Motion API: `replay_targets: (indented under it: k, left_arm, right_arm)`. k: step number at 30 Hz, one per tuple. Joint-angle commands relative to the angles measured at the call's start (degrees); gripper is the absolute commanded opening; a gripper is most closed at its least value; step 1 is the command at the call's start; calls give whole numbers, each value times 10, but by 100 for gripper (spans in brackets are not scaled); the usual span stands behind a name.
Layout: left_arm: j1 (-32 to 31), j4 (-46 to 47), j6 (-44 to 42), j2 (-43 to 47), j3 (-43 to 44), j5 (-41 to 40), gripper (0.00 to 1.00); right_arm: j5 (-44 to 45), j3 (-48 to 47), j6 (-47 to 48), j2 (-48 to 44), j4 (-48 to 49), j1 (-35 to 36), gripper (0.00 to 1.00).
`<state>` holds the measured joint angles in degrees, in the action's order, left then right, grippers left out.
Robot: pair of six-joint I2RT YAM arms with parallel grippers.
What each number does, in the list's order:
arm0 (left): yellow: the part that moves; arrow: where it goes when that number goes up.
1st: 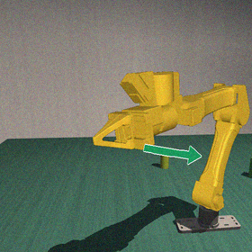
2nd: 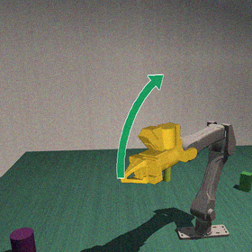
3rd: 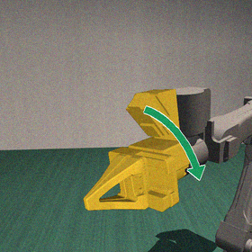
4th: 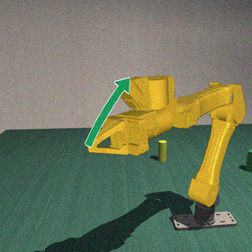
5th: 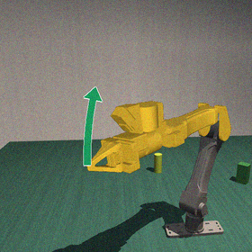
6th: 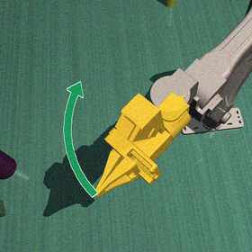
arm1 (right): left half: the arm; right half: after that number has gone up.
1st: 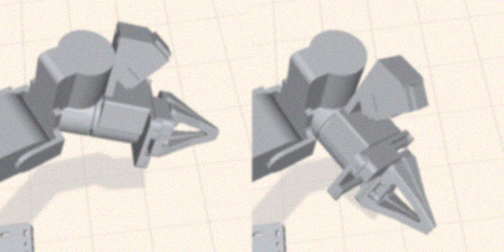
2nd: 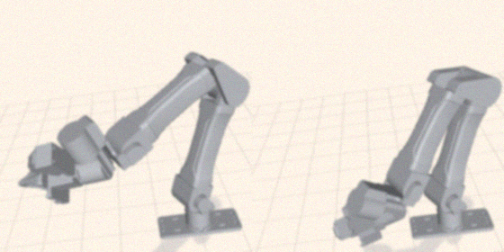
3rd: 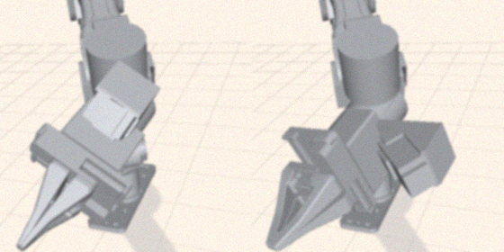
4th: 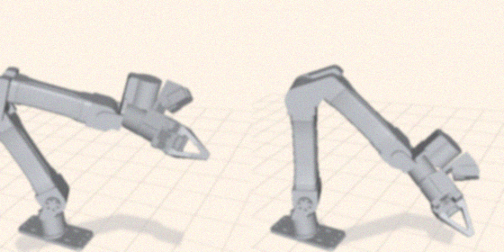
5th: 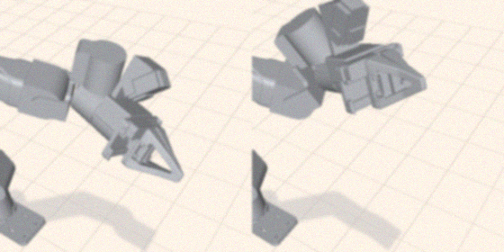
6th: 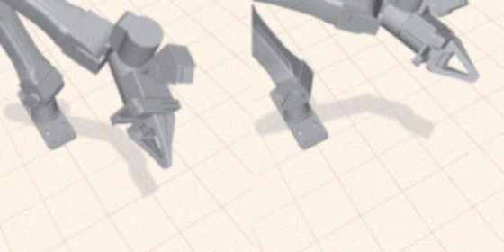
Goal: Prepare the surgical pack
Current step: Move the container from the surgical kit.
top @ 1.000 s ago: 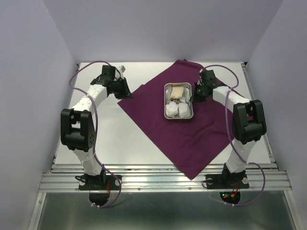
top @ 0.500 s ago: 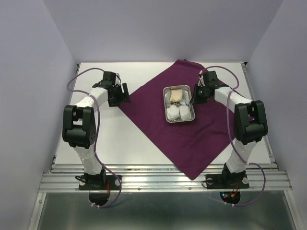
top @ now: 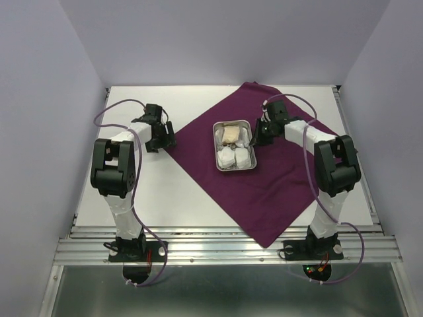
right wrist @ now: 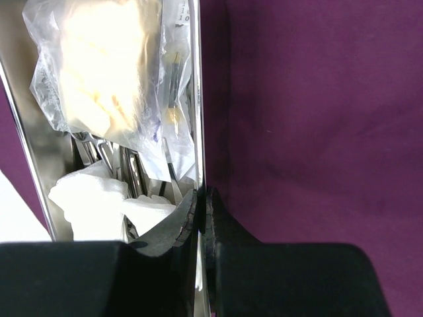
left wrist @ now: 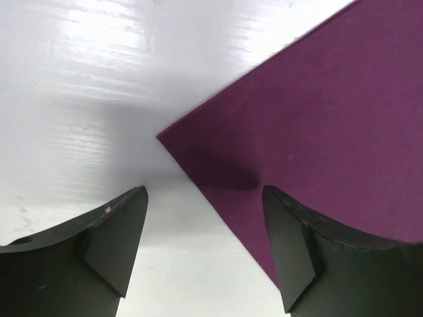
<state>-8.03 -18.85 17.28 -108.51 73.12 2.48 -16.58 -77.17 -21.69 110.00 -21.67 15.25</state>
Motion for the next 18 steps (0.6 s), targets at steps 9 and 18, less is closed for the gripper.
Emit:
replay_targets:
  k: [9, 18]
  left_arm:
    - [0, -8, -12, -63, 62, 9, 67]
    - [-5, 2, -8, -79, 56, 26, 21]
  right_arm:
    - [-8, -33, -71, 0, 58, 22, 1]
    - [-13, -32, -77, 3, 65, 22, 1]
